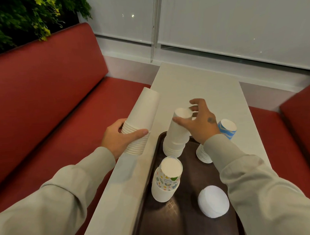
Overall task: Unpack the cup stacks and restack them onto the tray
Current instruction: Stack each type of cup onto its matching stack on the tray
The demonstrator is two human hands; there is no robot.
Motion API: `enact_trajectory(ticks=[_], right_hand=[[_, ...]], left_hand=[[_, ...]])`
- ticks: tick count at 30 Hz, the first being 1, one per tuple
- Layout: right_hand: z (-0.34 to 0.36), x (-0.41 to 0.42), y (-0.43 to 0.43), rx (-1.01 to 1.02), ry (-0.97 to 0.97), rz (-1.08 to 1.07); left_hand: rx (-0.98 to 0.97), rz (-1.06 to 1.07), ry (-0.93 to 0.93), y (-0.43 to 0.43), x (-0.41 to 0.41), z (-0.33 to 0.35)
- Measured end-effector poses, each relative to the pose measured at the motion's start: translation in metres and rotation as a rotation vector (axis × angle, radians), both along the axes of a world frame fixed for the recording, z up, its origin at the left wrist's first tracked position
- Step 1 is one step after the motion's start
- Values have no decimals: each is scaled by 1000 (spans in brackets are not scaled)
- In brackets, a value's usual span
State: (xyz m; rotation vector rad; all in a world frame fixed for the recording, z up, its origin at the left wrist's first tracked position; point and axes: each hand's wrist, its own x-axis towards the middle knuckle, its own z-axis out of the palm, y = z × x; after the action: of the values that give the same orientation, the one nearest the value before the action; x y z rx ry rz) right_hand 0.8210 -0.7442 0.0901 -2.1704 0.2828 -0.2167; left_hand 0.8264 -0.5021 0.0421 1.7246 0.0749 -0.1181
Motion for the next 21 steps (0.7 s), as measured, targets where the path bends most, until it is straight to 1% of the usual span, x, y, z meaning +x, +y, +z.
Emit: enact_trajectory(ticks=[2, 6, 10, 14, 18, 21], right_hand=[[0, -3, 3, 4, -16, -13], [14, -3, 13, 86, -118, -28], [23, 1, 23, 255, -40, 71], [21, 3, 31, 377, -8, 79], [18, 2, 33, 396, -45, 50], [16, 2, 35, 412, -49, 41]], left_hand=[[-5, -18, -18, -3, 1, 4], [2, -52, -52, -10, 5, 12], [48, -82, -94, -17, 7, 17], [137, -142, -154, -22, 6, 16], [212, -174, -181, -20, 2, 14], [220, -180, -168, -19, 2, 14]])
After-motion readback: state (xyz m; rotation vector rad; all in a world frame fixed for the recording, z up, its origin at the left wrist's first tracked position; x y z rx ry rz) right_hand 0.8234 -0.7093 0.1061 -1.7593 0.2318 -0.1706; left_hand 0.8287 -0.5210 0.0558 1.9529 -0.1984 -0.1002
